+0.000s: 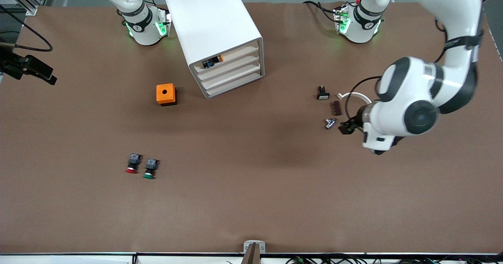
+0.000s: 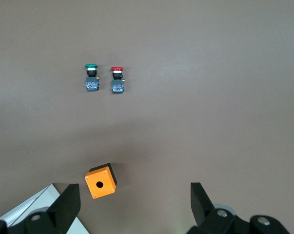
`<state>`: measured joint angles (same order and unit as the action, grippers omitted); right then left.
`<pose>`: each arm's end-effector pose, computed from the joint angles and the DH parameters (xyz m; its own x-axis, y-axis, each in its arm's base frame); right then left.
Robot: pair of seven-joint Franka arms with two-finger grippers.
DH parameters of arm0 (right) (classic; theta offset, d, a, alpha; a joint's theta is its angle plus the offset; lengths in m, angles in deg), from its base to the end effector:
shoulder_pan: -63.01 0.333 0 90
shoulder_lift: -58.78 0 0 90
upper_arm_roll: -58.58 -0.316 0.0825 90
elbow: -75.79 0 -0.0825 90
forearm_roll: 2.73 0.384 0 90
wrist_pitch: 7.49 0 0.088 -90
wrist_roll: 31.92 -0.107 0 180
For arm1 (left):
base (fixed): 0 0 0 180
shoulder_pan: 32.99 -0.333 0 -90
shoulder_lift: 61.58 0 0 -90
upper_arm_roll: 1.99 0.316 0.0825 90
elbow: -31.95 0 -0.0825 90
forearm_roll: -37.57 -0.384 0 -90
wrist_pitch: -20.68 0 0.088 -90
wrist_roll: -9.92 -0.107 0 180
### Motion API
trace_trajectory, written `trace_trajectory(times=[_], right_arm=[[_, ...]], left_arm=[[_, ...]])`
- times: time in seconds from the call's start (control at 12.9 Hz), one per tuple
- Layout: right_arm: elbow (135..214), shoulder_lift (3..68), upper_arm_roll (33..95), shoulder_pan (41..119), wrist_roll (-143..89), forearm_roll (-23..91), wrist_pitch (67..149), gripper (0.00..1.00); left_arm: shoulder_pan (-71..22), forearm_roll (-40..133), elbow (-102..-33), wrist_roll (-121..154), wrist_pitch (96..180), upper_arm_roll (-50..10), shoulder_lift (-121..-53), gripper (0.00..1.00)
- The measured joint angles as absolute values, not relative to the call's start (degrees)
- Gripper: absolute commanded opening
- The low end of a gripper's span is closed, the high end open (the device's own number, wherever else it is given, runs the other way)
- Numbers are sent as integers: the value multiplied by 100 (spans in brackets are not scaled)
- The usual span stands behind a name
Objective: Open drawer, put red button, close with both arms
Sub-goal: 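Move the left gripper toward the white drawer cabinet's front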
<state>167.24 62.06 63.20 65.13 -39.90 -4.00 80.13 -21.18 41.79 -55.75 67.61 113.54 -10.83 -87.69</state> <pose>0.5318 -0.0270 0.6400 0.9832 -0.1826 -0.0072 -0.1824 -0.9830 0.0187 0.6022 -0.2215 0.3732 0.7266 0.6170 -0.3024 0.5741 -0.7869 -0.2261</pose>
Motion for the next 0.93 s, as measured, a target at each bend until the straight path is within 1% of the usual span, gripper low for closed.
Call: trace_trajectory(times=[0.23, 0.54, 0.93], right_arm=[[16725, 6117, 6328, 6441, -3988, -393, 8013, 100], [16728, 6073, 6329, 6384, -4008, -163, 8004, 100], [16728, 6071, 6331, 6360, -4005, -159, 8004, 100]], left_arm=[[-1658, 4522, -5532, 7903, 11604, -1093, -9230, 100], [-1061, 4743, -5255, 9624, 11691, -1107, -9819, 100], [-532, 5759, -5190, 11181, 11690, -1110, -10023, 100]])
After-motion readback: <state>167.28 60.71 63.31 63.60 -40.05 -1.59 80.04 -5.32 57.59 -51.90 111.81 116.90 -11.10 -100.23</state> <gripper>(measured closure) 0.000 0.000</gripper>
